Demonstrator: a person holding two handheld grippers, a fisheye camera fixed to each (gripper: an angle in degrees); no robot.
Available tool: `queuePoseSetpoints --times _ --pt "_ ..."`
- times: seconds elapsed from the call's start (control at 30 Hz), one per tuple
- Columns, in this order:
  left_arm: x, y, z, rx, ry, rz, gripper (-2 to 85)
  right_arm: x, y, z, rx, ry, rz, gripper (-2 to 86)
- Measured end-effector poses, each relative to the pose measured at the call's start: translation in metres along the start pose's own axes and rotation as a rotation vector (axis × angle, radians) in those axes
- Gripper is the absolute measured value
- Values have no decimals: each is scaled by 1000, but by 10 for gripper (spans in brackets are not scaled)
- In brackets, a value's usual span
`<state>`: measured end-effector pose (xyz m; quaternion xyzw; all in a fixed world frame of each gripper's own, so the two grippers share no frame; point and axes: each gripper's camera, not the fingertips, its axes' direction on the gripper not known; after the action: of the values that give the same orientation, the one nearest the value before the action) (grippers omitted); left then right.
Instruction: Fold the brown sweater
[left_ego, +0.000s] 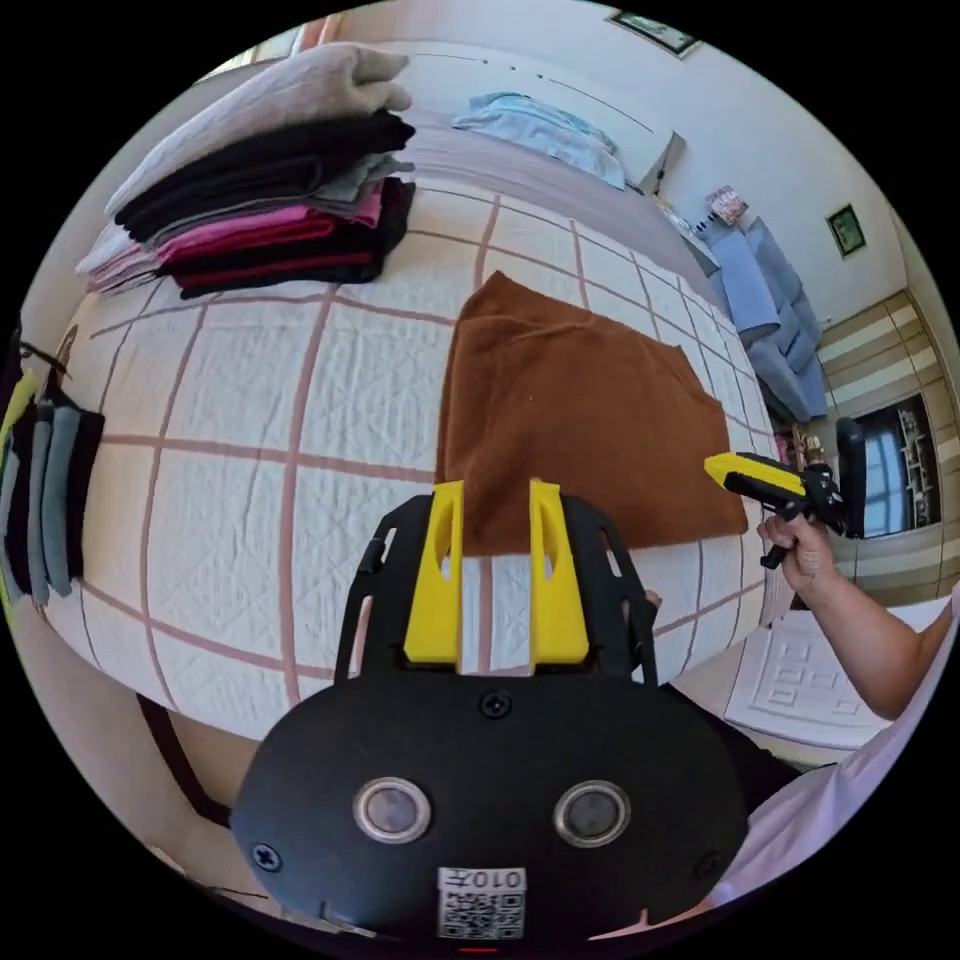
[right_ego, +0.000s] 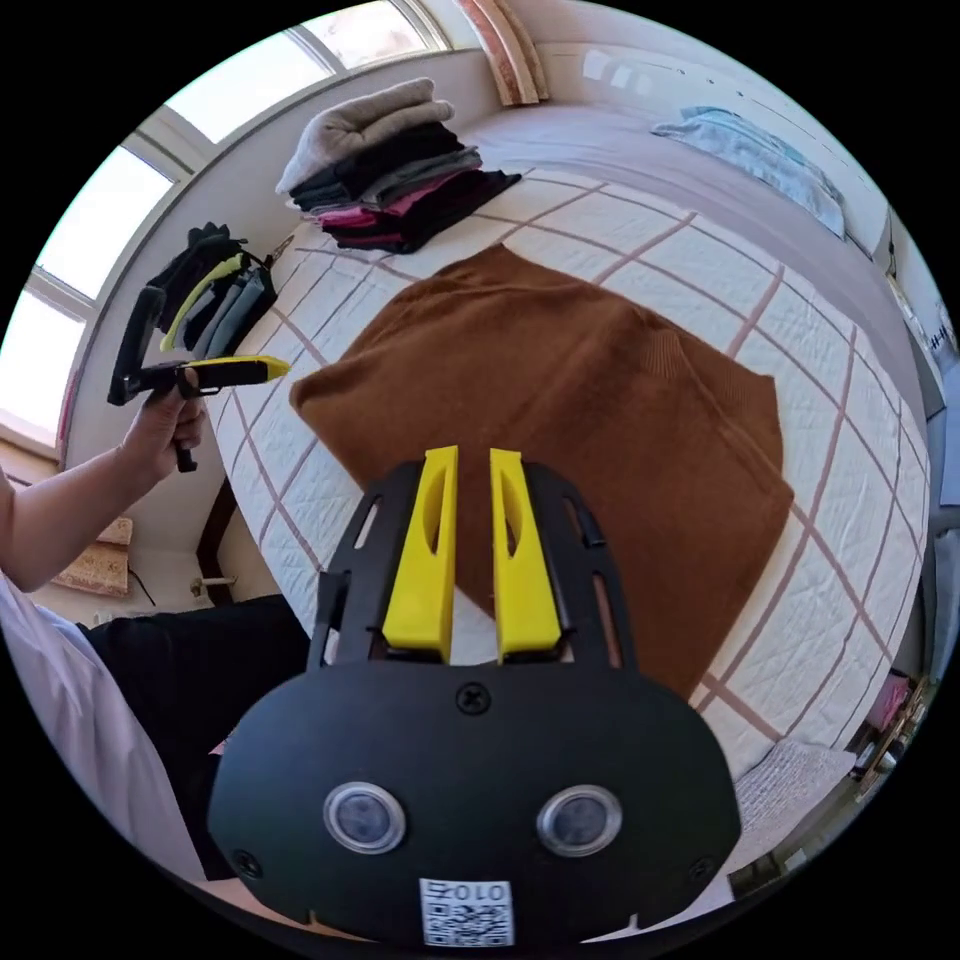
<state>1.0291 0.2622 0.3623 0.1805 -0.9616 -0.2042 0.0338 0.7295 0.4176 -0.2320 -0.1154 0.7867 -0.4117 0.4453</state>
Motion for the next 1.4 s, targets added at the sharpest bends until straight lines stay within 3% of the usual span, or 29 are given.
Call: queuePoseSetpoints --times 0.27,0.37,0.5,0.63,0.8,0.93,1.07,1.17,1.4 --pt "-80 38 50 -72 316 -427 148 -60 -75 3 66 7 -202 90" --pt "-82 48 59 -91 378 -464 148 -63 -134 4 100 26 -446 111" --pt "-86 53 64 -93 413 -443 145 -75 -229 28 -111 59 -921 128" --pt "-84 51 64 -123 367 -311 136 -96 -293 49 -284 -20 -1168 139" --pt "-80 52 56 -141 355 -215 125 -136 -329 91 -645 -110 -1391 137" --pt "-77 57 47 -149 359 -183 115 -151 -345 99 -715 -73 -1429 130" --pt "-67 61 34 -153 341 -152 105 -174 -365 74 -632 -77 -1508 128" --pt "-59 64 26 -152 323 -147 96 -179 -362 88 -742 -63 -1529 122" --pt "-29 74 -6 -123 283 -96 67 -177 -368 87 -731 -59 -1487 54"
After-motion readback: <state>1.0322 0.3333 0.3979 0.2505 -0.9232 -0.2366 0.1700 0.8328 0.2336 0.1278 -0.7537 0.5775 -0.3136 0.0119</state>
